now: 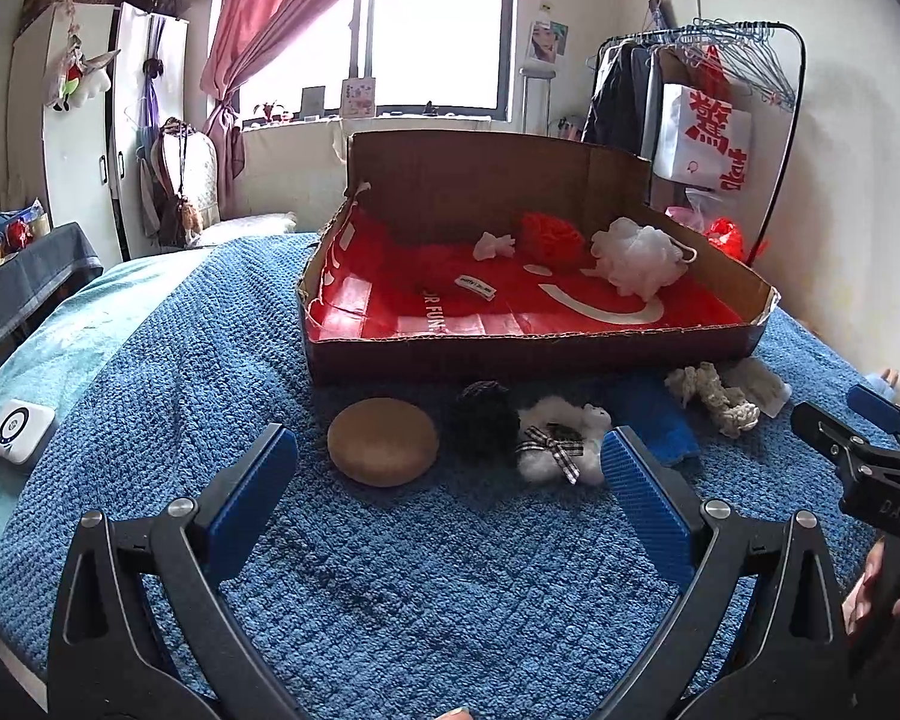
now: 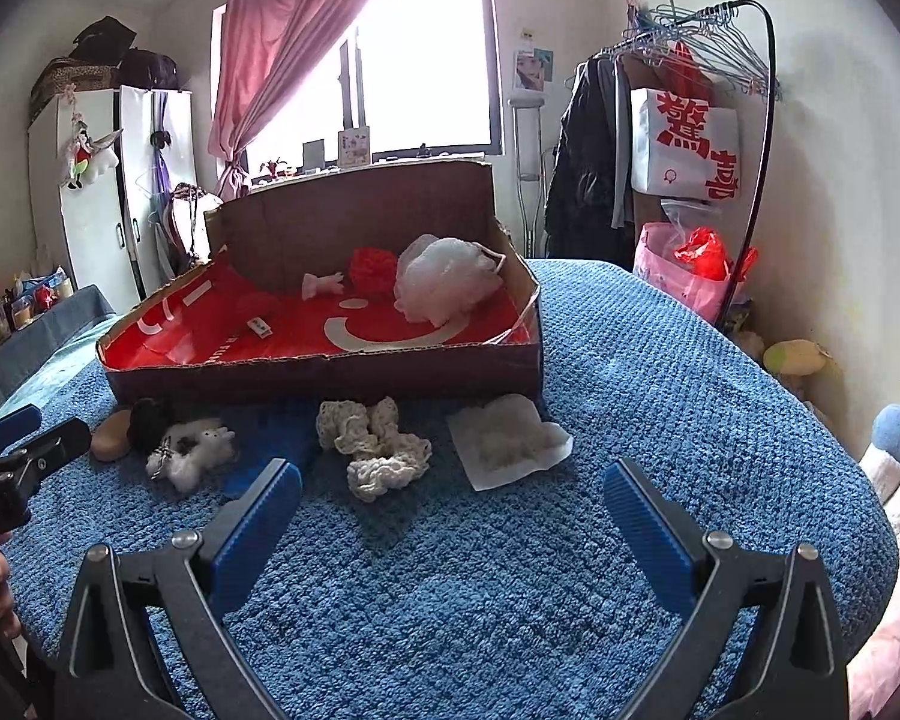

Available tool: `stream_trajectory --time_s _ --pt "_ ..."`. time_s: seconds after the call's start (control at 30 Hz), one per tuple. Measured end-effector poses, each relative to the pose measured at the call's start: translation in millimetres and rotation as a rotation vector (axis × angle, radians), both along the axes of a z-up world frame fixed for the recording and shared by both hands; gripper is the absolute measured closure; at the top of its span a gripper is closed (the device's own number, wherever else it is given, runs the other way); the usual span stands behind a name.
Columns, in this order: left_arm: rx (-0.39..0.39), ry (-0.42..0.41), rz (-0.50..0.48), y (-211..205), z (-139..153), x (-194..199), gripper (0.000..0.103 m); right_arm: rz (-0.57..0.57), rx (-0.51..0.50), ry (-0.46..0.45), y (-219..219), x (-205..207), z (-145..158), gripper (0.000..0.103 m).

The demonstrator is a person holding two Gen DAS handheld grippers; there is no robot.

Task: Organize soft objects
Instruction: 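Grasp the tan round sponge with the left gripper while the right gripper grasps the white pouch, then carry the sponge and pouch into the box and open both grippers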

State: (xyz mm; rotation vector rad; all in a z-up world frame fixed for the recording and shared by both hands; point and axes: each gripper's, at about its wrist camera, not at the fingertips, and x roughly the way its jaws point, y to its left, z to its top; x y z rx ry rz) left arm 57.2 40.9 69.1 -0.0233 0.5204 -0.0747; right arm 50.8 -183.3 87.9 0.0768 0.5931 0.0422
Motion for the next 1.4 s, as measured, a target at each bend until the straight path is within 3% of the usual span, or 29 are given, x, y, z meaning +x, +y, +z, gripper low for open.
stream_trajectory --time_s 0.3,0.4,0.47,0.6,0.73,0.83,0.87,0.9,0.93,0.97,1.4 --pt "0.027 0.113 -0.004 18 1 33 0.0 0.001 -0.022 0.167 -19 49 -4 0.0" --pt "0.027 0.167 -0.018 24 -3 46 0.001 0.014 -0.015 0.239 -27 65 -10 0.01" --pt "0.018 0.201 -0.022 28 -6 52 0.002 0.026 -0.008 0.281 -31 74 -15 0.011" --pt "0.064 0.243 -0.033 31 -12 64 0.012 0.046 -0.01 0.329 -33 88 -23 0.018" --pt "0.094 0.299 -0.056 31 -22 77 0.023 0.064 -0.025 0.343 -31 99 -26 0.031" --pt "0.073 0.315 -0.063 34 -26 82 0.051 0.091 -0.026 0.338 -29 101 -27 0.052" --pt "0.062 0.32 -0.065 35 -27 85 0.051 0.1 -0.027 0.331 -28 100 -26 0.057" --pt "0.052 0.326 -0.067 37 -28 87 0.052 0.115 -0.023 0.324 -28 101 -26 0.073" --pt "0.035 0.334 -0.076 38 -29 88 0.052 0.134 -0.01 0.32 -27 99 -25 0.083" --pt "0.033 0.332 -0.078 38 -29 88 0.053 0.141 -0.005 0.317 -27 98 -25 0.086" --pt "0.036 0.22 -0.136 26 8 67 0.053 0.208 0.021 0.185 -4 66 27 0.086"
